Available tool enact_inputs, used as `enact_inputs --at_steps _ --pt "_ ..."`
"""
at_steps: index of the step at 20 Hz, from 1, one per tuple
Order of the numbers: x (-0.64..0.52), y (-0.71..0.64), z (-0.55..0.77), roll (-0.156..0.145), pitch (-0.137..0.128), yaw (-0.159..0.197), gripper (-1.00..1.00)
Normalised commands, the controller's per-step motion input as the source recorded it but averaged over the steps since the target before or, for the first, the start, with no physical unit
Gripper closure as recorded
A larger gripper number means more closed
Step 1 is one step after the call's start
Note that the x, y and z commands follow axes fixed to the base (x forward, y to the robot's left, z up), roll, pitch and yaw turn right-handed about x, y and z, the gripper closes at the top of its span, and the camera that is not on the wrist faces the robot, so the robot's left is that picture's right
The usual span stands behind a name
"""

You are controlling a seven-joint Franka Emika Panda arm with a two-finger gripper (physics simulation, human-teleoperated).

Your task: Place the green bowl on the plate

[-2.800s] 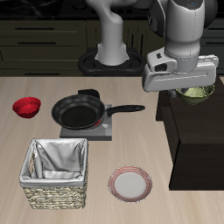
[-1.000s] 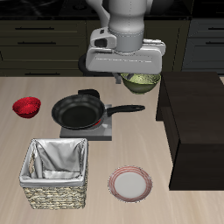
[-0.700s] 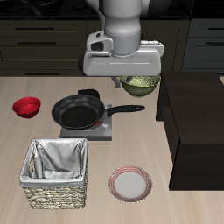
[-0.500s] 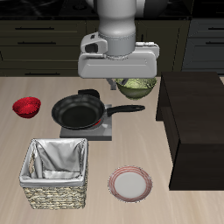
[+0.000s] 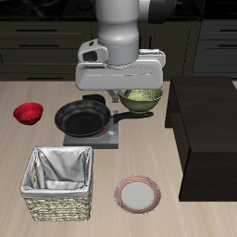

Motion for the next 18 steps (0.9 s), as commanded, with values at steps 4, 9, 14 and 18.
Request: enact_inputs --at_steps 4,9,14,18 --pt "0.20 0.02 -0.02 0.049 -0.002 -0.017 1.00" --pt "0.07 0.00 -0.14 0.033 0.009 0.014 1.00" --pt "0.18 -0.15 -0.16 -0.005 0.006 0.001 1.00" --pt "0.17 -0.15 -0.19 -0.034 0.007 -0.007 1.00"
